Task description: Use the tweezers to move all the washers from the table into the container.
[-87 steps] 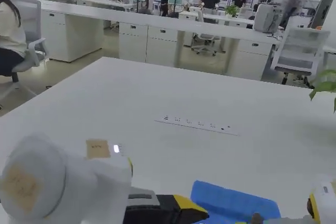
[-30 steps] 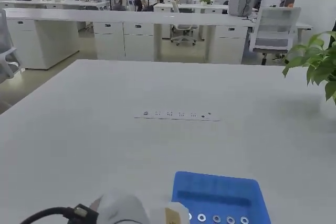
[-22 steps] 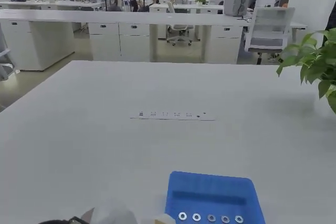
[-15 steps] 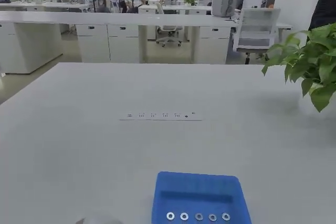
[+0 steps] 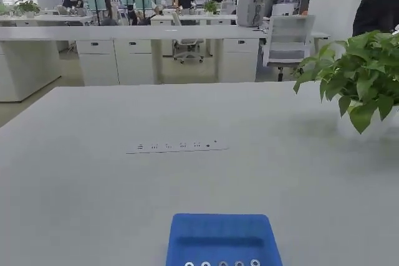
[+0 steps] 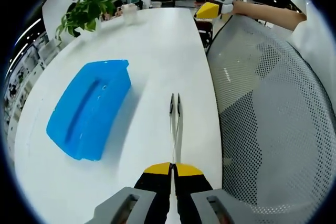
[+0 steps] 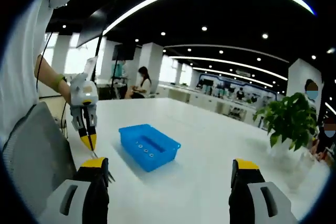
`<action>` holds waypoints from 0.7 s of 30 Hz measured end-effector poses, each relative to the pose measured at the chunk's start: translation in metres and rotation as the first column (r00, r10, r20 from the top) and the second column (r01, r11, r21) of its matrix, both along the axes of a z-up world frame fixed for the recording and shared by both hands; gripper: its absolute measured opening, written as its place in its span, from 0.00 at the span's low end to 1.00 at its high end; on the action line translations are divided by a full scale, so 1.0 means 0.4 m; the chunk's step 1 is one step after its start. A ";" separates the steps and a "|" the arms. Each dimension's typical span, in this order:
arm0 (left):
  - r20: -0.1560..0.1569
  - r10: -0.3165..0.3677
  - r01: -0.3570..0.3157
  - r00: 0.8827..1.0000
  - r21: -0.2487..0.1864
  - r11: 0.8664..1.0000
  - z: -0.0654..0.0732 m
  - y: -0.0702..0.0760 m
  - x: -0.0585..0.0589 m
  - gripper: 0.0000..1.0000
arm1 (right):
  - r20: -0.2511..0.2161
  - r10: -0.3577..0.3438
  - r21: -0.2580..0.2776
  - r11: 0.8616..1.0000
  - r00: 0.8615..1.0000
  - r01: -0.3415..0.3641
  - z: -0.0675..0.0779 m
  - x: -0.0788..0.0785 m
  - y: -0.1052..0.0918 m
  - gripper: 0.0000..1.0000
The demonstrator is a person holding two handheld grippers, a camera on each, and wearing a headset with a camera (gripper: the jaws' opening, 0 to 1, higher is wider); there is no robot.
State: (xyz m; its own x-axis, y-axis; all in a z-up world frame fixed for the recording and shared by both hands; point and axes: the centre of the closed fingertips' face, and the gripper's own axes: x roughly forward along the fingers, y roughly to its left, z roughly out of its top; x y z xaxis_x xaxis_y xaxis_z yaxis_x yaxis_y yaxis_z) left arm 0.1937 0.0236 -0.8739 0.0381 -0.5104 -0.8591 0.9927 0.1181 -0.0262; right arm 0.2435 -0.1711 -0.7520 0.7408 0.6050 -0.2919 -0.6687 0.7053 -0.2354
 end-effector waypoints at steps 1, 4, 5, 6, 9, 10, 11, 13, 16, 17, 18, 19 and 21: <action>0.000 -0.002 0.002 1.000 0.007 1.000 -0.002 0.001 -0.001 0.00 | -0.012 0.005 -0.018 1.000 1.000 -0.005 -0.009 -0.002 0.001 0.97; 0.009 -0.016 0.016 1.000 0.030 0.999 -0.006 0.004 -0.003 0.00 | -0.017 0.029 -0.052 0.998 0.999 -0.030 -0.020 -0.009 0.010 0.95; 0.010 -0.018 0.018 1.000 0.035 0.999 -0.006 0.004 -0.003 0.00 | -0.009 0.037 -0.067 0.997 0.999 -0.037 -0.020 -0.010 0.013 0.94; 0.009 -0.020 0.019 1.000 0.039 0.999 -0.007 0.004 -0.004 0.00 | -0.006 0.038 -0.070 0.997 0.999 -0.039 -0.020 -0.011 0.014 0.94; 0.001 -0.020 0.020 1.000 0.053 0.998 -0.010 0.004 -0.008 0.00 | 0.034 0.038 -0.101 0.994 0.999 -0.035 -0.007 -0.010 0.008 0.94; -0.002 -0.020 0.020 1.000 0.057 0.998 -0.013 0.004 -0.009 0.00 | 0.047 0.035 -0.111 0.993 0.998 -0.029 -0.003 -0.009 0.004 0.94; -0.009 -0.013 0.014 1.000 0.065 0.998 -0.017 0.005 -0.010 0.00 | 0.056 0.034 -0.112 0.993 0.998 -0.028 0.001 -0.009 0.003 0.93; -0.017 0.000 0.001 1.000 0.068 0.998 -0.020 0.006 -0.012 0.00 | 0.072 0.024 -0.095 0.995 0.997 -0.017 0.015 -0.007 -0.002 0.93; -0.024 0.053 -0.051 0.998 0.065 0.997 -0.017 0.012 -0.012 0.00 | 0.079 -0.025 -0.032 0.999 0.997 0.028 0.035 0.004 -0.026 0.93; -0.019 0.063 -0.062 0.998 0.061 0.996 -0.016 0.013 -0.010 0.01 | 0.077 -0.038 -0.020 0.999 0.996 0.039 0.038 0.006 -0.034 0.92; -0.006 0.095 -0.094 0.995 0.054 0.994 -0.012 0.017 -0.004 0.03 | 0.077 -0.058 0.003 0.998 0.995 0.058 0.046 0.009 -0.044 0.92; -0.003 0.127 -0.127 0.992 0.048 0.991 -0.009 0.021 -0.003 0.06 | 0.083 -0.068 0.021 0.998 0.994 0.066 0.053 0.011 -0.049 0.92; 0.004 0.198 -0.198 0.980 0.022 0.980 0.005 0.029 -0.001 0.07 | 0.098 -0.092 0.059 0.994 0.991 0.087 0.071 0.015 -0.061 0.92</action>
State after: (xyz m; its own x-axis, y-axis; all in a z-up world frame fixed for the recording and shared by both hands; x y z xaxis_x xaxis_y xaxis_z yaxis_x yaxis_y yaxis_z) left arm 0.1934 0.0354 -0.8719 0.1374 -0.4734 -0.8701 0.9497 0.3124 -0.0200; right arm 0.2494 -0.1955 -0.7236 0.8165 0.5480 -0.1818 -0.5774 0.7748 -0.2575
